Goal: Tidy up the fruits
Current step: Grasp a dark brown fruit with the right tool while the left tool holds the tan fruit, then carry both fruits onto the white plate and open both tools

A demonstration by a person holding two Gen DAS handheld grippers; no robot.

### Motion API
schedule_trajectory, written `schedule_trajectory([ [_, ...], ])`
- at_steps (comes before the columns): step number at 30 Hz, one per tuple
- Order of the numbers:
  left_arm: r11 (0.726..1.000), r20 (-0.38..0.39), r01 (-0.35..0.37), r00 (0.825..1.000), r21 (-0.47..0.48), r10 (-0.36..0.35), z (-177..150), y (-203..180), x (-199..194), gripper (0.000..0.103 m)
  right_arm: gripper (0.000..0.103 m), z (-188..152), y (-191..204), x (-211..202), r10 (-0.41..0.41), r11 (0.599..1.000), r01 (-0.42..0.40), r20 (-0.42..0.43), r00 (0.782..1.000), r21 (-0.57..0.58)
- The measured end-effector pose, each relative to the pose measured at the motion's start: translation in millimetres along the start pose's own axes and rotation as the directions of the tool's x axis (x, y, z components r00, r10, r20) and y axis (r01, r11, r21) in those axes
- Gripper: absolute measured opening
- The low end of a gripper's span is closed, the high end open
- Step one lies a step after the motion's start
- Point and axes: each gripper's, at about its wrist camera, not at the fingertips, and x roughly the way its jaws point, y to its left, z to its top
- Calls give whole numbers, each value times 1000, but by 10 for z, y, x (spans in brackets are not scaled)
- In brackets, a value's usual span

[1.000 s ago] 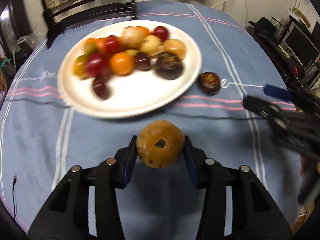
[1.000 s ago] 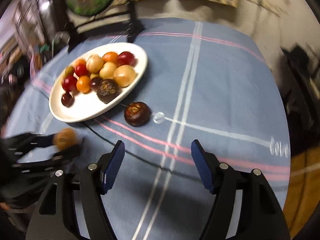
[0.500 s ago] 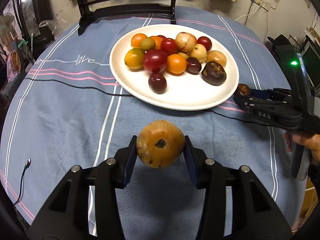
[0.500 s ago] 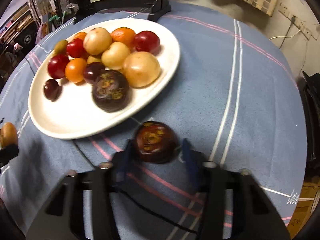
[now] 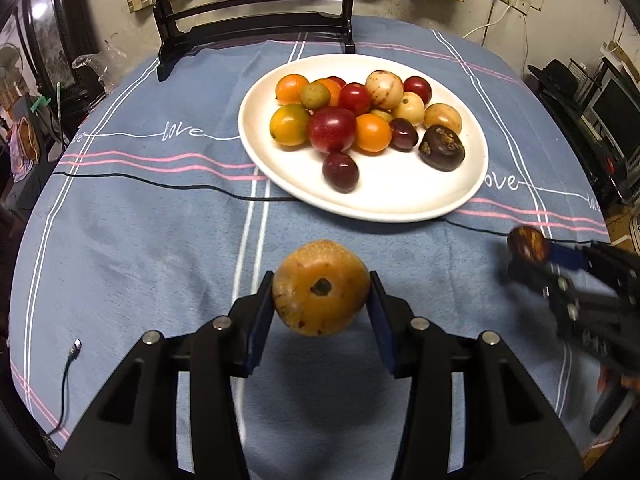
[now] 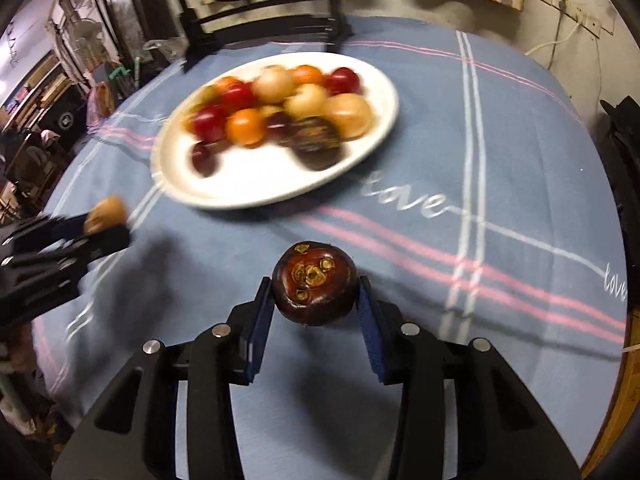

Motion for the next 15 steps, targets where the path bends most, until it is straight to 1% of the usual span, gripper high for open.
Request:
schedule_trajectory([
  [1, 1000, -1, 1, 1000, 5, -1, 5, 22, -11, 46, 42, -23, 93, -28, 15, 1000, -15, 5, 1000, 5],
  [3, 1000, 7, 8, 1000, 14, -8, 30, 67, -55, 46, 42, -25, 245, -66, 20, 1000, -20, 19, 1000, -1],
  [6, 999, 45, 18, 999, 37, -19, 128, 150, -209, 46, 42, 48, 432, -211, 28, 1000, -28, 64, 998, 7],
  [8, 999, 66, 18, 998, 47, -21, 202, 203, -301, 46, 42, 145, 531, -320, 32, 999, -34, 90, 995, 11],
  [11, 998, 93, 15, 995, 63, -21, 351, 285, -443, 46, 42, 281, 622, -530, 16, 1000, -16, 144, 989, -1],
  [15, 996, 138, 21, 990, 81, -33, 567, 359, -643, 46, 42, 511, 753, -807, 13, 1000, -10, 218, 976, -16],
])
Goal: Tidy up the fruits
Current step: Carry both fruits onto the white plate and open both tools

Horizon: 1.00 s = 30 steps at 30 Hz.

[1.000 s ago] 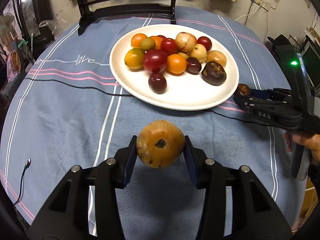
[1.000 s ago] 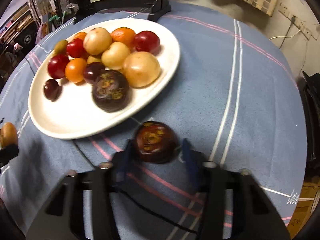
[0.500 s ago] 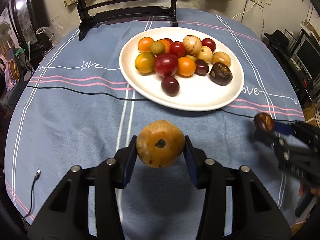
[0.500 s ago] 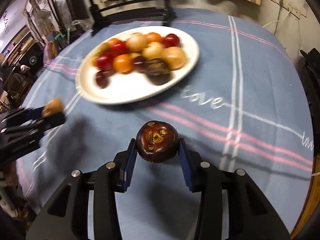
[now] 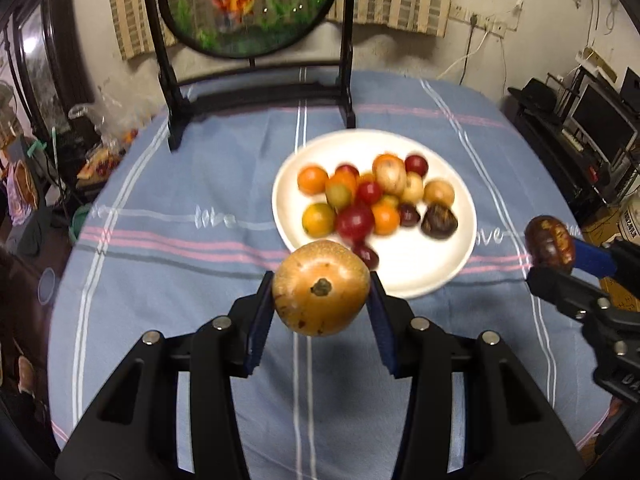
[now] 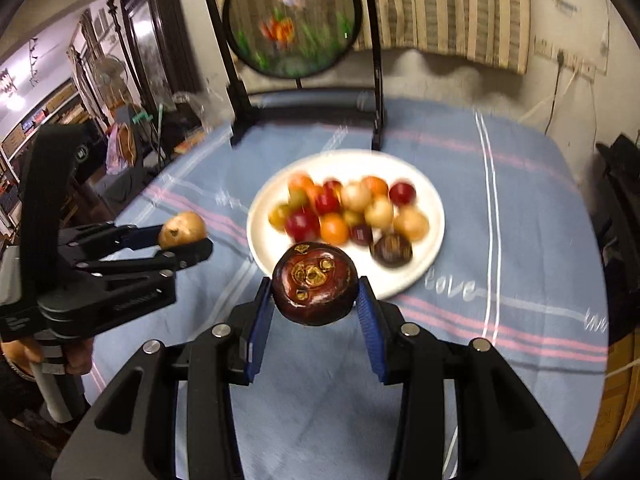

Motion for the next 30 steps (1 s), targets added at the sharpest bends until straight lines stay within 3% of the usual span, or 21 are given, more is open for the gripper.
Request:
schedule_trajectory([
  [6, 1000, 75, 6, 997, 29, -8, 326, 30, -206, 46, 42, 334, 73, -208, -10, 1000, 11, 86, 996, -10],
  [12, 999, 108, 15, 994, 43, -20, 501, -17, -242, 46, 42, 517, 95, -206, -16, 1000, 18, 118, 993, -21],
  [23, 998, 82, 4, 997, 63, -10, 692, -134, 92, 46, 42, 683, -61, 101, -8, 1000, 10, 85, 996, -16],
  [30, 996, 31, -9, 999, 83, 7, 811, -230, 509, 46, 42, 761, -236, 456, -16, 1000, 16, 31, 999, 9],
])
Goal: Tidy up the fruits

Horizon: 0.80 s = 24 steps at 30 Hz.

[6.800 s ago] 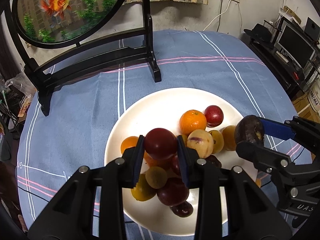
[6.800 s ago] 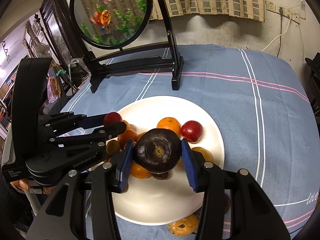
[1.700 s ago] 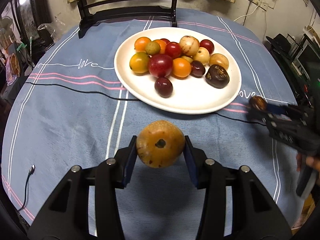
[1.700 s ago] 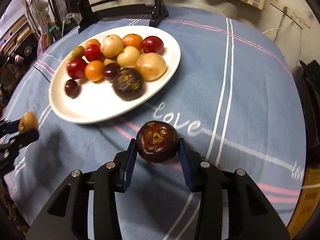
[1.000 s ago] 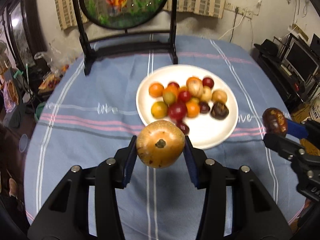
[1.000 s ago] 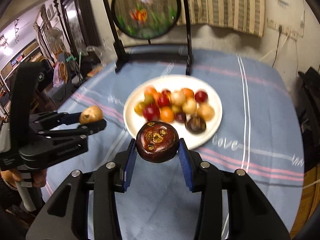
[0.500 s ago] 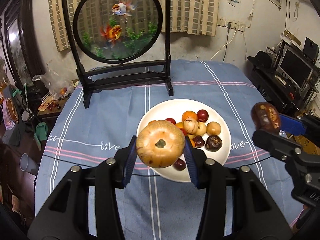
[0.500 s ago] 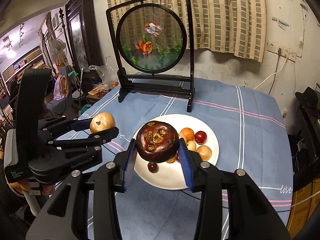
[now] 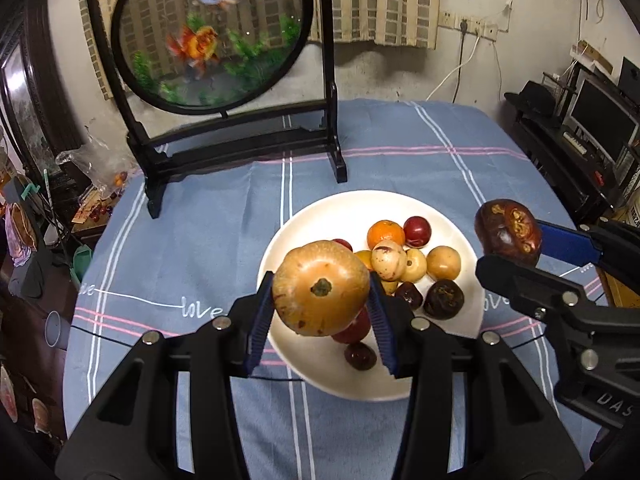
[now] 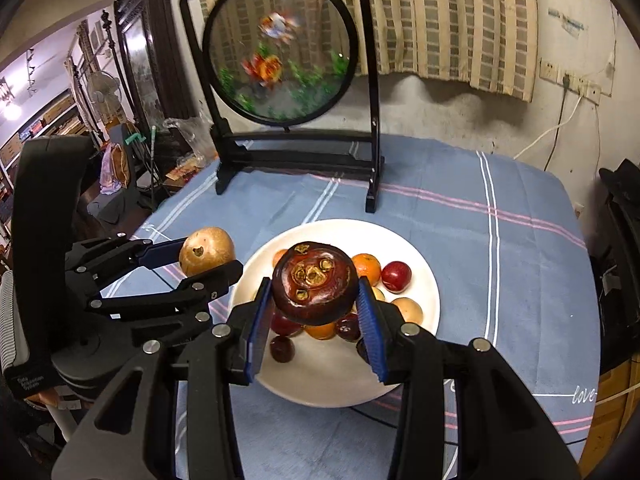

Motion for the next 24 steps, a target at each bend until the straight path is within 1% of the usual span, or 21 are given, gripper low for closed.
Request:
schedule_trajectory([
  [4, 1000, -38, 10, 999, 19, -9, 16, -32, 297, 46, 42, 25, -134, 284, -13, 1000, 15, -49, 999, 26],
  [5, 1000, -51, 14, 999, 22, -13, 18, -36, 375, 46, 42, 31, -178, 394, -9, 999, 12, -74, 997, 37],
  [9, 999, -95, 10, 995, 34, -6, 9, -42, 650, 46, 42, 47, -248, 655, -16, 999, 22, -122, 992, 49],
  [12, 999, -113, 13, 994, 38, -9, 6, -23, 764, 47, 43, 69, -291, 805, -16, 998, 25, -150, 989, 56],
  [14, 999, -115, 15, 993, 38, -10, -2, -18, 810, 47, 43, 83, -303, 911, -9, 998, 20, -183, 983, 58],
  [15, 999, -112, 19, 994, 42, -14, -3, -17, 826, 47, 44, 94, -305, 949, -13, 998, 25, -192, 981, 58],
  [16, 999, -108, 19, 994, 46, -14, -1, -14, 833, 52, 48, 97, -311, 958, -16, 998, 28, -193, 981, 59],
  [17, 999, -101, 13, 995, 49, -8, 4, -19, 828, 60, 57, 120, -317, 965, -18, 998, 31, -191, 982, 62],
  [18, 999, -84, 6, 996, 50, -2, 13, -13, 811, 71, 73, 141, -322, 947, -23, 997, 36, -180, 983, 68],
  [20, 999, -67, 8, 998, 44, -5, 37, 6, 773, 71, 74, 176, -338, 889, -20, 997, 32, -144, 989, 76],
  [24, 999, -52, 8, 999, 41, -6, 85, 13, 718, 71, 74, 218, -322, 827, -20, 997, 28, -131, 991, 67],
])
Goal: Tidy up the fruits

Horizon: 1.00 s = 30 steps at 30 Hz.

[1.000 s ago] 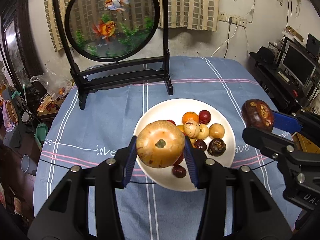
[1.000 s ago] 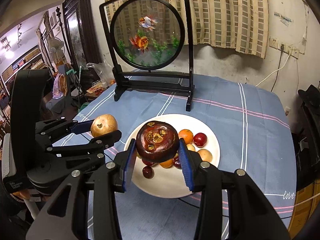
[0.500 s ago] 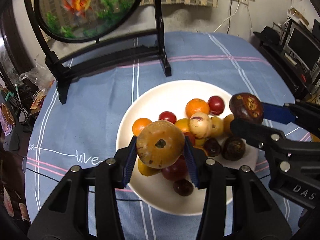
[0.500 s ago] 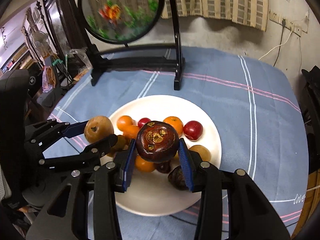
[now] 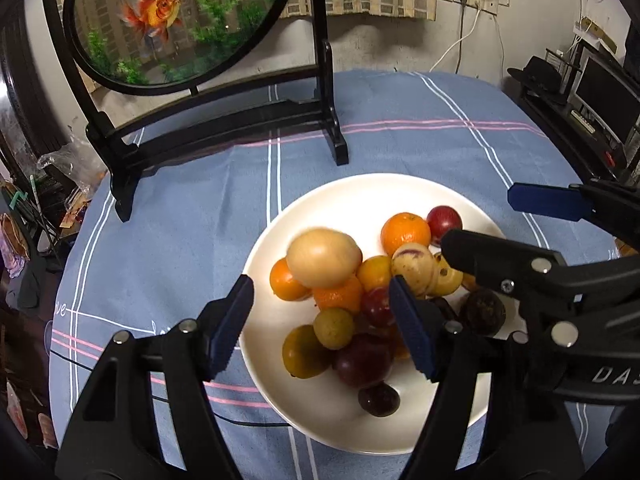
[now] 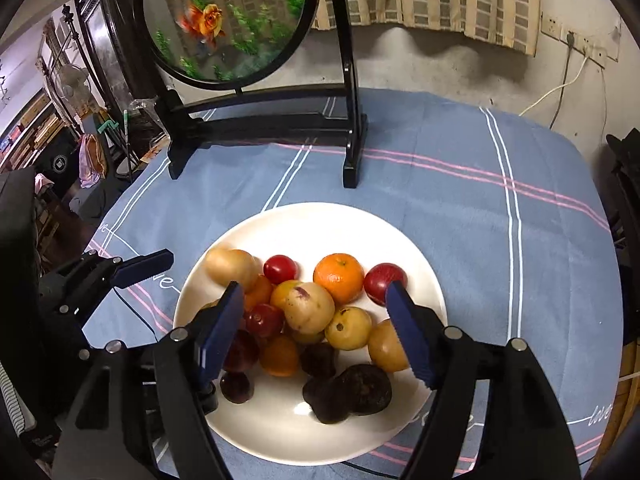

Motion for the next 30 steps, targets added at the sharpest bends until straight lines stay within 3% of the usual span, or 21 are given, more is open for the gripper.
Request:
schedule_trajectory([
  [8, 1000, 47, 2, 999, -15, -2, -11, 21, -323, 73, 74, -81, 30, -271, 9, 1000, -10, 37, 999, 19],
  [11, 1000, 103, -9, 995, -22, 11, -19, 47, -569, 82, 74, -168, 10, -495, 28, 998, -32, 78, 997, 46],
  [15, 999, 223, -27, 974, -26, 32, -29, 41, -1027, 96, 79, -396, -23, -855, 56, 994, -70, 153, 987, 88],
  [18, 999, 287, -15, 957, -37, 25, -38, 43, -1311, 99, 87, -579, -11, -1050, 41, 993, -61, 188, 981, 99],
  [21, 998, 338, 21, 941, -55, -2, -35, 44, -1613, 99, 87, -731, 7, -1200, 35, 992, -59, 204, 978, 110],
  [26, 996, 384, 59, 923, -71, -27, -50, 10, -1924, 99, 87, -888, 63, -1362, 28, 991, -56, 225, 974, 120],
  [30, 993, 382, 85, 923, -86, -46, -78, -3, -2027, 99, 87, -964, 114, -1427, 19, 993, -46, 232, 972, 112],
])
